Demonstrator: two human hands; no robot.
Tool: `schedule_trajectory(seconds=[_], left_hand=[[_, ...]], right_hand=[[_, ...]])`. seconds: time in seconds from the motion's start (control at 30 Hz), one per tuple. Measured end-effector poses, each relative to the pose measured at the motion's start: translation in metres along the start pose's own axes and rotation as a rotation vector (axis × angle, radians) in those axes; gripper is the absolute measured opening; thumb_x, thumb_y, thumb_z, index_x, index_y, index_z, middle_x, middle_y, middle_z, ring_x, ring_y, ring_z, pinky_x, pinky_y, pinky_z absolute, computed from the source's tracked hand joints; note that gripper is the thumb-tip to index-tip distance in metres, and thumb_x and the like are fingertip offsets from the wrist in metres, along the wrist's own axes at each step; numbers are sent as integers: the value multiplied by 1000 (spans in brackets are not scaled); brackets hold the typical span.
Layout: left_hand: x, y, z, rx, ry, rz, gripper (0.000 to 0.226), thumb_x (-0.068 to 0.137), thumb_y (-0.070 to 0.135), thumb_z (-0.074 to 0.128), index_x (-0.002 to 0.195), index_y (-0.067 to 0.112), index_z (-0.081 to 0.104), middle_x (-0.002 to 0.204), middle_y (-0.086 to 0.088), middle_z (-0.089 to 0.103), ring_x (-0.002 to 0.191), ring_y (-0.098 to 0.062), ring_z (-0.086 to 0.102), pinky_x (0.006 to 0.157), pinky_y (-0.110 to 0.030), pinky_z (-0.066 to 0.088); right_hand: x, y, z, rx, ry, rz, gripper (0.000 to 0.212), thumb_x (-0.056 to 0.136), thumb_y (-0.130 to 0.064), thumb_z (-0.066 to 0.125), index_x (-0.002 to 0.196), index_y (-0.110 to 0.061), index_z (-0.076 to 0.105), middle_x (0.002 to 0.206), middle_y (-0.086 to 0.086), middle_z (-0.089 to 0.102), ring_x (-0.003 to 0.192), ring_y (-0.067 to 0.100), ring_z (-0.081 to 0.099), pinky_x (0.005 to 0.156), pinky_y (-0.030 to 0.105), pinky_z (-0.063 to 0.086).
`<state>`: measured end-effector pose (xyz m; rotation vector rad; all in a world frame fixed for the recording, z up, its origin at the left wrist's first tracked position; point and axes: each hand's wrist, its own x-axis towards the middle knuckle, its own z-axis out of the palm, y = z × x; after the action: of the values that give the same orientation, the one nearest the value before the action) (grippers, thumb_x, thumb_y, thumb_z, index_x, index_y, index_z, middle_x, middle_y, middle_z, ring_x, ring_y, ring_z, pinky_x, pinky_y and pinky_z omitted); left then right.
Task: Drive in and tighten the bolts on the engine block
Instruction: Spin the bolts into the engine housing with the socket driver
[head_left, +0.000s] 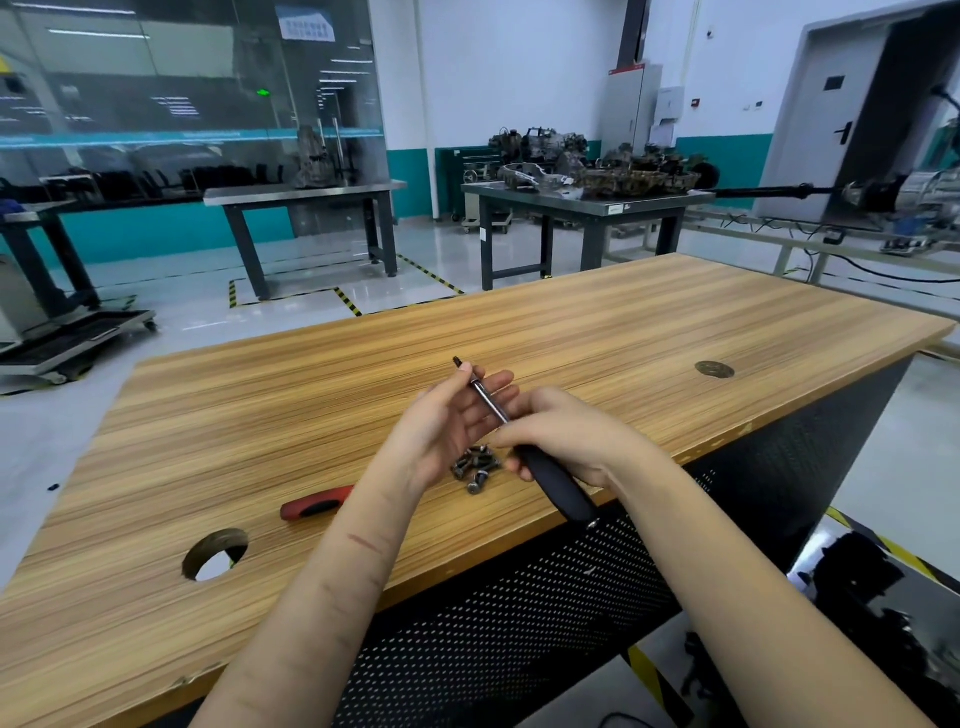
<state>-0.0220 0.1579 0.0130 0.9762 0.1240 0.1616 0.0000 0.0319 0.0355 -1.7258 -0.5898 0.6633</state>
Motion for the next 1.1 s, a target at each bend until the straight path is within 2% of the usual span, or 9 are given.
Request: schedule_trajectory(seconds=[0.1,0.23,0.3,0.37,0.5,0.67,0.8,1.0,1.1], left_hand=[[1,6,-1,-33,14,-21,20,97,21,41,83,11,52,72,-4,73,64,-14,70,52,-22,55],[3,8,-1,40,30,71,21,98,20,40,87,9,54,74,-5,73,67,-14,71,55,-23,55],[3,9,-5,273,55,161,22,99,22,38,93,11,57,79,-3,73,75,-16,70,64,-27,56],[0,10,-12,644,86,200,27,100,29,34,100,18,58,87,2,71,84,-15,66,73,-28,52],[-12,-1,-36,1151,149,164,34,98,35,34,111,14,57,81,2,64,65,-11,59,62,-26,48],[-20,-34,-52,1652,140,36,31,87,47,56,92,16,61,86,3,62,77,-14,57,71,-30,50],[-15,-40,-48,1759,165,63,36,77,55,63,91,21,59,85,5,59,83,-14,57,72,-28,49],[-14,-40,-51,1813,197,87,24,85,42,59,95,20,62,94,2,64,88,-18,60,76,-32,52],[-14,-31,-52,1595,244,57,18,86,31,61,90,14,63,83,1,63,77,-16,59,66,-28,50]], right_hand=[[1,3,-4,173,-89,-23,18,89,11,47,78,-3,53,52,5,54,42,6,56,42,17,46],[4,12,0,-53,-23,-80,20,94,-5,49,112,-13,52,71,7,59,59,13,62,61,24,55],[6,19,2,-233,39,-111,38,96,-11,48,132,-23,43,69,5,59,58,15,58,59,27,52],[6,25,-1,-326,113,-159,45,95,-16,49,138,-27,39,69,-1,57,56,11,55,53,22,49],[6,36,-15,-323,231,-192,44,94,-22,51,137,-25,40,73,-9,53,51,6,51,47,15,42],[8,48,-21,-183,267,-171,42,93,-20,53,135,-21,44,69,-2,55,49,8,50,48,19,41],[9,56,-21,-202,264,-186,42,93,-22,54,135,-21,44,68,-3,55,47,8,51,51,22,42],[8,61,-21,-169,255,-174,45,93,-21,54,136,-22,42,67,-2,56,47,7,52,51,21,42],[7,62,-18,-153,234,-158,45,93,-21,54,137,-20,42,66,-3,56,46,6,52,52,21,42]])
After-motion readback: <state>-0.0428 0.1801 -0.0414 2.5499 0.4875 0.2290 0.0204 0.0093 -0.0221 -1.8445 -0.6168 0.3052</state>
